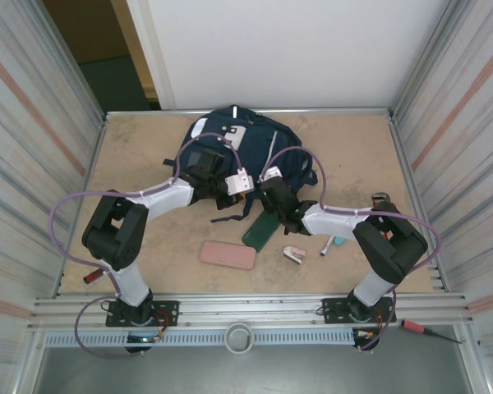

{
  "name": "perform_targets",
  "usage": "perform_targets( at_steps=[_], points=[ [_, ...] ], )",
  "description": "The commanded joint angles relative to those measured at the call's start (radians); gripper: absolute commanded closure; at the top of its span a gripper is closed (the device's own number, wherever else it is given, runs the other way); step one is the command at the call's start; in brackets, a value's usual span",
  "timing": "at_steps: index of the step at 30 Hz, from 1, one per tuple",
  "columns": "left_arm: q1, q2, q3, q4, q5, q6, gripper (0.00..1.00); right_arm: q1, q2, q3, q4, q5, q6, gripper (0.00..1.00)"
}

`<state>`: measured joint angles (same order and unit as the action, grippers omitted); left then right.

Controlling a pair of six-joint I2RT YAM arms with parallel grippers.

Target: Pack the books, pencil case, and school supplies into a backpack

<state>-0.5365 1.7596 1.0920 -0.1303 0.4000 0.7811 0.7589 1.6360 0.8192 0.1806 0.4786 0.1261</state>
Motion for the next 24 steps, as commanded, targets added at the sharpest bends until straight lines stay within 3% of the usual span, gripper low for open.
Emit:
perform_targets(
  at_steps=[1,11,18,24],
  points=[
    [0.01,-0.063,0.016,-0.003,0.027,0.01,1.0,-0.017,-0.033,0.01,-0.023,0.031,0.015,0.73],
    [0.021,-0.075,0.002,-0.003,0.002,0.031,1.0,-0.101,-0.136,-0.052,-0.047,-0.141,0.026,1.0],
    [0.035,-0.083,-0.012,0.01,-0.009,0.041,1.0,-0.211,-0.221,-0.111,-0.07,-0.34,0.043,1.0],
    [0.057,-0.098,-0.031,0.021,-0.018,0.041,1.0,-0.308,-0.257,-0.131,-0.113,-0.43,0.073,1.0]
  ],
)
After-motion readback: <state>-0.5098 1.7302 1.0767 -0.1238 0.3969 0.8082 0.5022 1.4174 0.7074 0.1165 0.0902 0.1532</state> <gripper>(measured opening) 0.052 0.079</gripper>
